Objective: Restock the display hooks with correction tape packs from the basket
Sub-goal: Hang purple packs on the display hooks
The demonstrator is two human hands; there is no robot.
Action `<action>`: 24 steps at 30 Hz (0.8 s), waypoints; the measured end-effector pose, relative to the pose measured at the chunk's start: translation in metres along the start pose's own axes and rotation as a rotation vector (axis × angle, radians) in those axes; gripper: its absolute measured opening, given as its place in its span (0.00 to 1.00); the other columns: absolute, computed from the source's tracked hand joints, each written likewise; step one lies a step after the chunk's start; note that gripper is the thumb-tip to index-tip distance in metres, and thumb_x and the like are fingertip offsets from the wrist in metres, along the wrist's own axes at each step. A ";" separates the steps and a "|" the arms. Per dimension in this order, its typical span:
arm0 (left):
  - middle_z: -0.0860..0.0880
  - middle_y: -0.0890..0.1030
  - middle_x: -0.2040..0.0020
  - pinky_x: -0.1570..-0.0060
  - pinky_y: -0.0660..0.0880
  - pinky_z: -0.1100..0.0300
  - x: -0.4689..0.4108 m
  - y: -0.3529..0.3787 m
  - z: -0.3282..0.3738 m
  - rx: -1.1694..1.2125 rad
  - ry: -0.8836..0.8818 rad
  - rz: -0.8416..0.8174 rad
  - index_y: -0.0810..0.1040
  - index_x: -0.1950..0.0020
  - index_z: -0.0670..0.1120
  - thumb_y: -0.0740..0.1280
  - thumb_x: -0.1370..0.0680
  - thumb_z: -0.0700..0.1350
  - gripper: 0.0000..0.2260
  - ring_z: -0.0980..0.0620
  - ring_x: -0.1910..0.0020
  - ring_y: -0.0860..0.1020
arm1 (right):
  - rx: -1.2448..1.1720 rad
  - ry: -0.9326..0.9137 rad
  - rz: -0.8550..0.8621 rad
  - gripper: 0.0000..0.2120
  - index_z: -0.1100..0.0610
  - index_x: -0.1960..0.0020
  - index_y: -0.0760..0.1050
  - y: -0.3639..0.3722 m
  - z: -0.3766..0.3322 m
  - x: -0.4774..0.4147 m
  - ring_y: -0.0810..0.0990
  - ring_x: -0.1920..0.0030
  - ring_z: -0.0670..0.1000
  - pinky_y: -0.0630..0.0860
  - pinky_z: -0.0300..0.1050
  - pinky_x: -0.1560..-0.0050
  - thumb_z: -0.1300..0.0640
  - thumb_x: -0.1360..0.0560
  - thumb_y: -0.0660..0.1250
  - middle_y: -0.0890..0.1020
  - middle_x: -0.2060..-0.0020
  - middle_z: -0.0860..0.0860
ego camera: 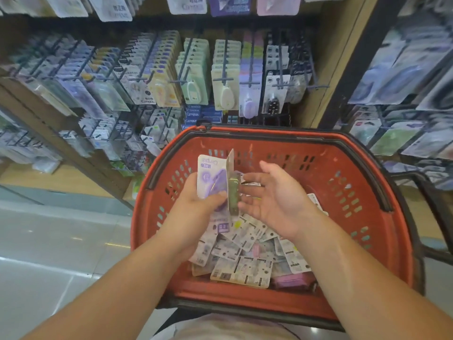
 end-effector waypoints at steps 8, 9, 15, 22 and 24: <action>0.39 0.84 0.36 0.34 0.76 0.33 0.004 0.015 -0.006 0.216 -0.136 -0.023 0.78 0.29 0.49 0.70 0.25 0.67 0.31 0.35 0.37 0.83 | 0.447 -0.119 0.000 0.14 0.57 0.38 0.81 -0.009 -0.007 0.009 0.71 0.72 0.45 0.71 0.38 0.73 0.59 0.23 0.74 0.79 0.57 0.56; 0.40 0.84 0.35 0.35 0.76 0.34 0.004 0.016 -0.002 0.202 -0.112 -0.027 0.78 0.28 0.49 0.73 0.27 0.67 0.34 0.36 0.37 0.83 | 0.488 -0.142 0.022 0.12 0.56 0.41 0.82 -0.009 -0.007 0.008 0.69 0.73 0.45 0.69 0.39 0.73 0.57 0.24 0.75 0.78 0.59 0.55; 0.41 0.87 0.42 0.45 0.82 0.38 -0.001 -0.005 0.007 0.044 -0.038 -0.001 0.79 0.35 0.46 0.79 0.32 0.38 0.26 0.37 0.44 0.86 | 0.400 -0.090 0.015 0.15 0.59 0.42 0.81 -0.004 -0.008 -0.006 0.78 0.70 0.49 0.75 0.41 0.72 0.48 0.16 0.63 0.85 0.60 0.55; 0.45 0.88 0.45 0.44 0.83 0.37 -0.003 -0.070 0.005 -0.007 0.020 0.218 0.80 0.38 0.47 0.79 0.33 0.40 0.24 0.39 0.45 0.87 | 1.413 -0.091 0.190 0.28 0.47 0.25 0.71 -0.076 -0.018 -0.067 0.75 0.34 0.53 0.74 0.46 0.41 0.48 0.23 0.73 0.73 0.28 0.50; 0.44 0.88 0.44 0.44 0.83 0.38 0.000 -0.074 0.000 -0.005 0.018 0.231 0.80 0.38 0.48 0.78 0.34 0.42 0.25 0.39 0.44 0.86 | 1.654 -0.059 0.145 0.35 0.46 0.21 0.65 -0.081 0.001 -0.084 0.69 0.27 0.56 0.72 0.50 0.33 0.48 0.24 0.74 0.66 0.24 0.50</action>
Point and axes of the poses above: each hand's wrist, its own x-axis away from the middle knuckle, its own y-axis out of the palm, z = x × y, the point moved 8 cm from there along -x, towards the middle knuckle
